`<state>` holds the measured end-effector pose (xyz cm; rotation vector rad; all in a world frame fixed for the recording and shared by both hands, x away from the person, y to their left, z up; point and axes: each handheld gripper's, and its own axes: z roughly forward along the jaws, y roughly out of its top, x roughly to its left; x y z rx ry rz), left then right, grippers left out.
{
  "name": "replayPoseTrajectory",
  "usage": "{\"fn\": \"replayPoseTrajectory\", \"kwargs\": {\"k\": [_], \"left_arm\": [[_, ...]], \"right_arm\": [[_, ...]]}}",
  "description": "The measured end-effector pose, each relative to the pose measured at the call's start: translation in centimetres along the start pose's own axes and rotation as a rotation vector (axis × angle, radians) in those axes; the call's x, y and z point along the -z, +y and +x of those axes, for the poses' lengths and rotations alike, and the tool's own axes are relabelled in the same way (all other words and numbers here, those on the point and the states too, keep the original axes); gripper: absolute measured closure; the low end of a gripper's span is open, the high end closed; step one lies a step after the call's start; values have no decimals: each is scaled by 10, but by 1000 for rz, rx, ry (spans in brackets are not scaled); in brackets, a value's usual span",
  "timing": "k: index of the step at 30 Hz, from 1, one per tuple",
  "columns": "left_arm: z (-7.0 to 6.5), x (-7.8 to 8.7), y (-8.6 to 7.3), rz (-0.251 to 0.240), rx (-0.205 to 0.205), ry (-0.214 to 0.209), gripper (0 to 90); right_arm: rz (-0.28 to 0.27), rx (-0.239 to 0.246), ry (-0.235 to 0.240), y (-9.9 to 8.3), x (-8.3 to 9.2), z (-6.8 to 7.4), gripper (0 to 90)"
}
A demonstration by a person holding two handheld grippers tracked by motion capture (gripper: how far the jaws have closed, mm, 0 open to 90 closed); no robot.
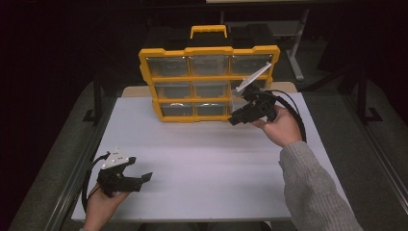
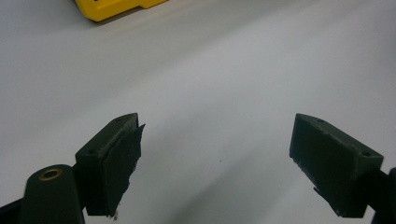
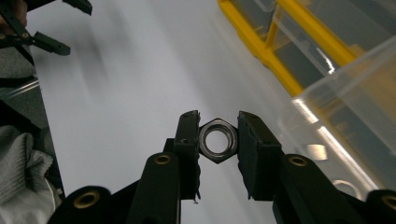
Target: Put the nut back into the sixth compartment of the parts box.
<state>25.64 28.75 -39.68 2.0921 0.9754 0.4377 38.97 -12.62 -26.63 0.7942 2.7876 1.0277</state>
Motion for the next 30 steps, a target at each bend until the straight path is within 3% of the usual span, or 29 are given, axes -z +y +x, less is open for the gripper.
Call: {"fn": "replayPoseTrajectory", "kwargs": {"k": [5, 18, 30], "left_arm": [[1, 0, 0, -4, -5, 1, 163], [2, 0, 0, 1, -21, 1, 163], [2, 1, -1, 2, -7, 1, 163]], "right_arm": [[-10, -36, -3, 3, 7, -9, 691], [-5, -62, -72, 20, 25, -25, 692], [7, -133, -112, 17, 17, -49, 691]]}}
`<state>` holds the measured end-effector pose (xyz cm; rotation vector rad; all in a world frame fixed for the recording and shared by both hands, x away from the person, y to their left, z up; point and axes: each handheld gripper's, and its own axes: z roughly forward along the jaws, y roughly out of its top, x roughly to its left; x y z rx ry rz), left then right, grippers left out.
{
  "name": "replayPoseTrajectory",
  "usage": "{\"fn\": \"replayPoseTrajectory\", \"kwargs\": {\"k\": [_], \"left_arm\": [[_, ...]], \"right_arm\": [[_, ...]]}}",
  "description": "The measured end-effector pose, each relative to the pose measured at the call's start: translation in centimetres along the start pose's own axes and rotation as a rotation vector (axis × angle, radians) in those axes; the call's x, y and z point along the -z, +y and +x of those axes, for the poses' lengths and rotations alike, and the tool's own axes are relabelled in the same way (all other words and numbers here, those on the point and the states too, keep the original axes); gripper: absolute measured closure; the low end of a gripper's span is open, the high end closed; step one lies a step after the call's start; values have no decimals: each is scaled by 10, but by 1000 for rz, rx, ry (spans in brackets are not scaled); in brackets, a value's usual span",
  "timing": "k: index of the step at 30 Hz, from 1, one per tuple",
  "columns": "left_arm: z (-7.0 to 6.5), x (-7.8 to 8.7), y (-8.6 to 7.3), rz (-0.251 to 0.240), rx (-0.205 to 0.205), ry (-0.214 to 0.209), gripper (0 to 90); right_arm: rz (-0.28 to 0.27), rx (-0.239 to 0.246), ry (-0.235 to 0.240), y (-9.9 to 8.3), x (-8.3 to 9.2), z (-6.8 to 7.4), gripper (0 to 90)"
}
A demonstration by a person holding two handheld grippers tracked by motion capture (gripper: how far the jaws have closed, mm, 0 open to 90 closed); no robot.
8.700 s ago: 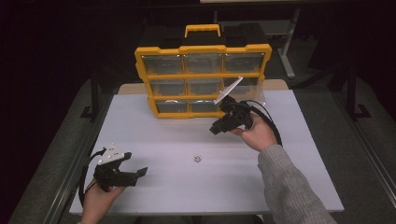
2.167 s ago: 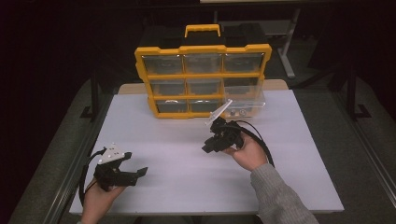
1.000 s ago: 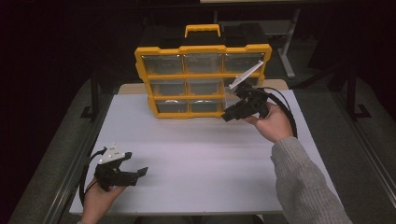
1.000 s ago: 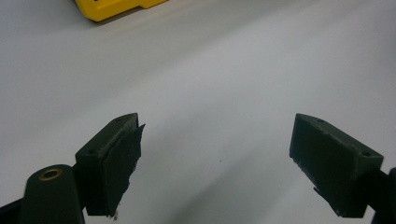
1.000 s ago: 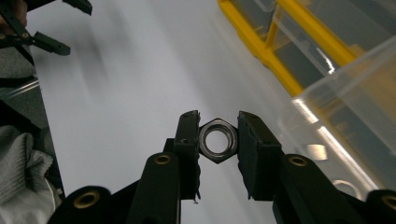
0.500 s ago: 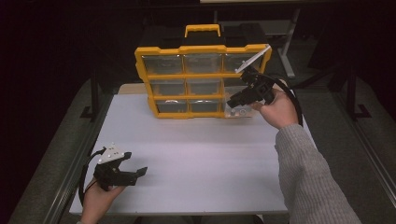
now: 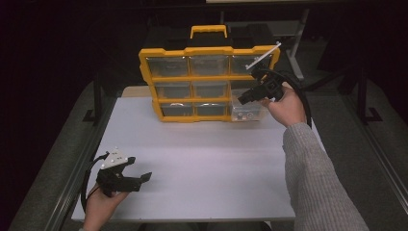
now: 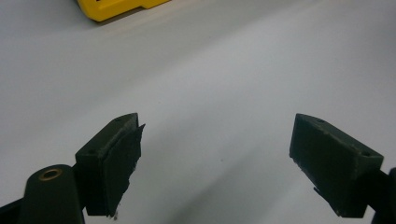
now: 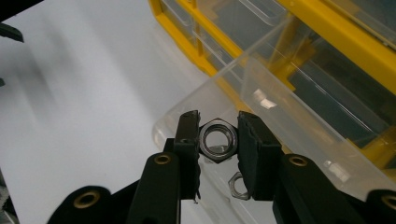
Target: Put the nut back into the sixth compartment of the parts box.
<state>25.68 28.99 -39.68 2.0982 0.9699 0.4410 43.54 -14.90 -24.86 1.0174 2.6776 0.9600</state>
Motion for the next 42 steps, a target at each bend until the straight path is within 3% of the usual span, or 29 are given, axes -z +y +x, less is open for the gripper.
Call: {"fn": "replayPoseTrajectory", "kwargs": {"k": [10, 16, 23, 25, 26, 31, 36, 42], "left_arm": [[0, 0, 0, -3, 0, -1, 163], [0, 0, -1, -7, 16, -2, 163], [0, -1, -1, -3, 4, -2, 163], [-2, -2, -1, -16, 25, -5, 163], [-1, -1, -1, 6, 0, -4, 163], [-2, -2, -1, -5, 7, -3, 163], [-2, -3, 0, 2, -14, -2, 163], [-3, -3, 0, -4, 8, -6, 163]], "right_arm": [[35, -31, -18, -5, -21, -16, 688], [34, -58, -28, -7, -26, -21, 642], [3, -57, -21, -9, -13, -17, 633], [-5, -58, -17, -10, -8, -15, 632], [-12, -59, -15, -11, -4, -13, 628], [-52, -41, -11, -15, 10, -8, 613], [-72, -37, -8, -21, 23, -2, 605], [-99, -24, -2, -33, 35, 6, 588]]}}
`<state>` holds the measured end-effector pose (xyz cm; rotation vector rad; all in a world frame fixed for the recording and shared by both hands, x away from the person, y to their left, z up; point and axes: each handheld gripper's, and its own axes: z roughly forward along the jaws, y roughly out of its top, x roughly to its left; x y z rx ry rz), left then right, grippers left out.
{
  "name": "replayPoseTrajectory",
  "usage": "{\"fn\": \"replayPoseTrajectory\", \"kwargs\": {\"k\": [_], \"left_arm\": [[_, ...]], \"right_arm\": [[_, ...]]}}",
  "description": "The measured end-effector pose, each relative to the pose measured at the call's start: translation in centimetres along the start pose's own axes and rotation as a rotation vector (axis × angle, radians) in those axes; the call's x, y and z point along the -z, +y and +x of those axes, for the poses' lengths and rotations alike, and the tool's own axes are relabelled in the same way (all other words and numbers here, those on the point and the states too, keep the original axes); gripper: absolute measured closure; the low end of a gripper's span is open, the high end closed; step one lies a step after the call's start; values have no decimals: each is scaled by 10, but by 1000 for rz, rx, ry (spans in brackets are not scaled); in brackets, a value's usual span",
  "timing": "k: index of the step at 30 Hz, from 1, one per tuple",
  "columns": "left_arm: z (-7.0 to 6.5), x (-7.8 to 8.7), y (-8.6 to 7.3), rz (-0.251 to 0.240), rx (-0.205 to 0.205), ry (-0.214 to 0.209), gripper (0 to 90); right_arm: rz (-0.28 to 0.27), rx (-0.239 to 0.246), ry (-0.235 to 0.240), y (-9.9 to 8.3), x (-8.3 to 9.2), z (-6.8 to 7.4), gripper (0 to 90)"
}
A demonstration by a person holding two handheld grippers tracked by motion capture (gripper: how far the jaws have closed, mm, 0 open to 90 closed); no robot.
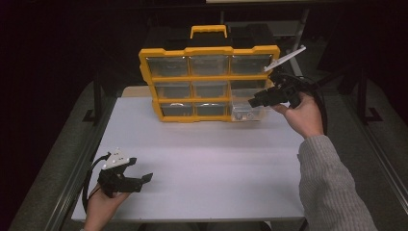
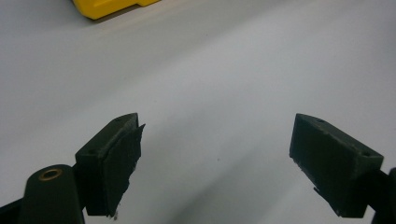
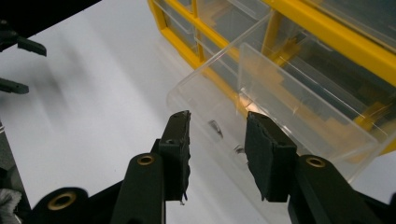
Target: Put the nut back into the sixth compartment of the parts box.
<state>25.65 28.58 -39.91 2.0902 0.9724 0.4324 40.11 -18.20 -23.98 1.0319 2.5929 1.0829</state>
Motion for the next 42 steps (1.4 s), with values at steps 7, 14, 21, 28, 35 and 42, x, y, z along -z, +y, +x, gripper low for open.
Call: {"fn": "replayPoseTrajectory", "kwargs": {"k": [7, 14, 21, 28, 35, 42], "left_arm": [[1, 0, 0, 8, -13, 2, 163], [0, -1, 1, -2, -7, -2, 163], [1, 0, 0, 1, -6, 2, 163], [1, -1, 0, -1, -2, -1, 163], [0, -2, 0, -6, 9, -7, 163], [0, -2, 1, -1, 1, -10, 163]], "right_arm": [[-22, 17, 10, -18, 6, 9, 569], [-29, 33, 23, -36, 5, 20, 524], [-32, 40, 40, -55, -1, 29, 503], [-32, 15, 40, -74, -10, 28, 475], [-23, -15, 32, -93, -20, 23, 444], [-21, -30, 27, -106, -30, 22, 425]]}}
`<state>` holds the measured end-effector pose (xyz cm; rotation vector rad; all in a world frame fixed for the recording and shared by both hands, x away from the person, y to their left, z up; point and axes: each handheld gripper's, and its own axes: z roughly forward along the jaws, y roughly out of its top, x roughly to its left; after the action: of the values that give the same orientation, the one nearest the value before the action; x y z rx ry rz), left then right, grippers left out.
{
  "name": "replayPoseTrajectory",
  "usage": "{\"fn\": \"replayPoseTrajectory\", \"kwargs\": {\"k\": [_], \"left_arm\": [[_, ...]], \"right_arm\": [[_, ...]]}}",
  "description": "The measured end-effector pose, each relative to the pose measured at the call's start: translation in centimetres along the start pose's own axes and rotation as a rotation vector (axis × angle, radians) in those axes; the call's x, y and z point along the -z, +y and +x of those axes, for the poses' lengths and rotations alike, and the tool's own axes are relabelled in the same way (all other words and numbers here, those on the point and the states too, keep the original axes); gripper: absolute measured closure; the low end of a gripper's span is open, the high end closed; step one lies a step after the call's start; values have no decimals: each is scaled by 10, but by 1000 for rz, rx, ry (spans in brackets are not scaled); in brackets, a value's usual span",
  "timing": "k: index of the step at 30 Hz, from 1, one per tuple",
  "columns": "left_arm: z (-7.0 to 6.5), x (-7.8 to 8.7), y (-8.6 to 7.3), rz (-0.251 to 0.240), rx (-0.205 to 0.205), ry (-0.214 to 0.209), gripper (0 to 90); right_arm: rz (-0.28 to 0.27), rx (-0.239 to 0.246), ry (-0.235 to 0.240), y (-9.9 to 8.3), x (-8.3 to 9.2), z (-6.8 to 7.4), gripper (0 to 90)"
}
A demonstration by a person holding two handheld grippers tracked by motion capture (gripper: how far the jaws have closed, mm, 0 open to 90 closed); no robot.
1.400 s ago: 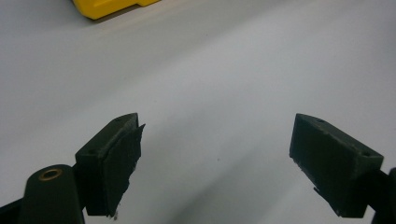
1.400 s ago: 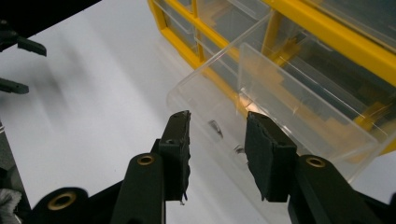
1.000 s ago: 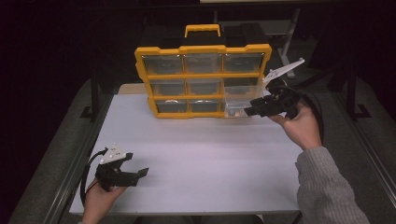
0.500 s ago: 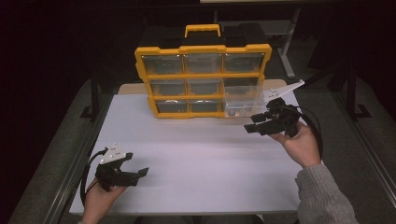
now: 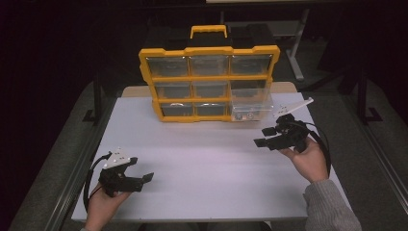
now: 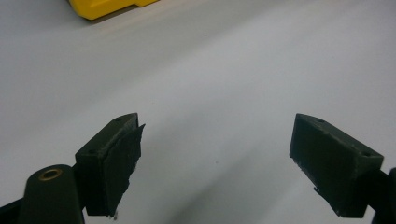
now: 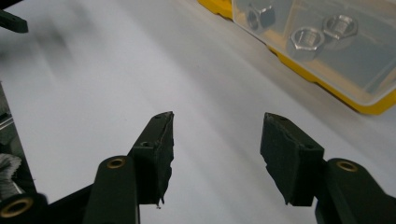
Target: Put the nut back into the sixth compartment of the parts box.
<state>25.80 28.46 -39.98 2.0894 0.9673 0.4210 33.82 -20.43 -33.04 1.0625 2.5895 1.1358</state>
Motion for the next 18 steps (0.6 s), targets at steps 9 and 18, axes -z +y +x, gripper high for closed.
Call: {"fn": "replayPoseTrajectory", "kwargs": {"k": [9, 18], "left_arm": [[0, 0, 0, -3, -2, -1, 163], [0, 0, 0, 4, -12, -5, 163]], "right_arm": [[8, -18, 2, -14, -12, 0, 387], [12, -30, -4, -28, -22, 2, 343]]}}
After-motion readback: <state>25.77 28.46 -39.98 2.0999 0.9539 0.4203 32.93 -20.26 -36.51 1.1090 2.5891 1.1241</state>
